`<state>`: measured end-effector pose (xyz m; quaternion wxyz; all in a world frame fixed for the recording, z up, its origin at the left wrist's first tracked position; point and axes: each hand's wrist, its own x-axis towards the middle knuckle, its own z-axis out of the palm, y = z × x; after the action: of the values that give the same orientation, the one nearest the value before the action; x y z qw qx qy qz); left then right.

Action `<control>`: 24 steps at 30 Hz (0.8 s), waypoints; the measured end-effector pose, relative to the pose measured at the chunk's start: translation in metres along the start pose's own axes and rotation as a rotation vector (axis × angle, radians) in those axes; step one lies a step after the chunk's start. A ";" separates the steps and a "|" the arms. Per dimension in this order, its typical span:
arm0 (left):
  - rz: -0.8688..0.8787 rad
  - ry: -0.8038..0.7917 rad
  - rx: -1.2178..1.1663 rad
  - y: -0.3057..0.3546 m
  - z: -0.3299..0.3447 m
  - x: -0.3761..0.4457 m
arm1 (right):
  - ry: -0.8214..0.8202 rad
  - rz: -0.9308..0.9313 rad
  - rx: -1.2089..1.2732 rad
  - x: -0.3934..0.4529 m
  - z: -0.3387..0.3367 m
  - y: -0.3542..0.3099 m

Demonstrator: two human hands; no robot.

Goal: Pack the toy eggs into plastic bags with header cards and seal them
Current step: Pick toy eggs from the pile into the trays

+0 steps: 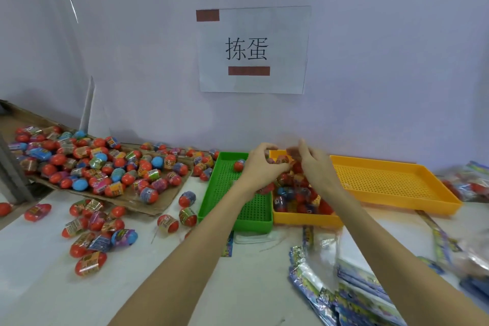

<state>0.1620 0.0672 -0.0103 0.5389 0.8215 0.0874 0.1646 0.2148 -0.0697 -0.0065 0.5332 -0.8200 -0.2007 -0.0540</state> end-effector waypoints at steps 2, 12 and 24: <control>0.084 0.033 0.093 -0.003 -0.008 -0.003 | -0.006 -0.037 -0.008 -0.003 0.000 -0.003; -0.124 0.348 -0.234 -0.026 -0.072 -0.017 | -0.135 -0.237 -0.224 -0.064 0.076 -0.068; -0.013 0.154 0.135 -0.075 -0.152 -0.045 | -0.562 -0.830 -0.648 -0.155 0.134 -0.060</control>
<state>0.0675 0.2133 -0.0309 0.4751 0.8403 0.1448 0.2172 0.0328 0.0293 -0.0597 0.1165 -0.7769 -0.6111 -0.0973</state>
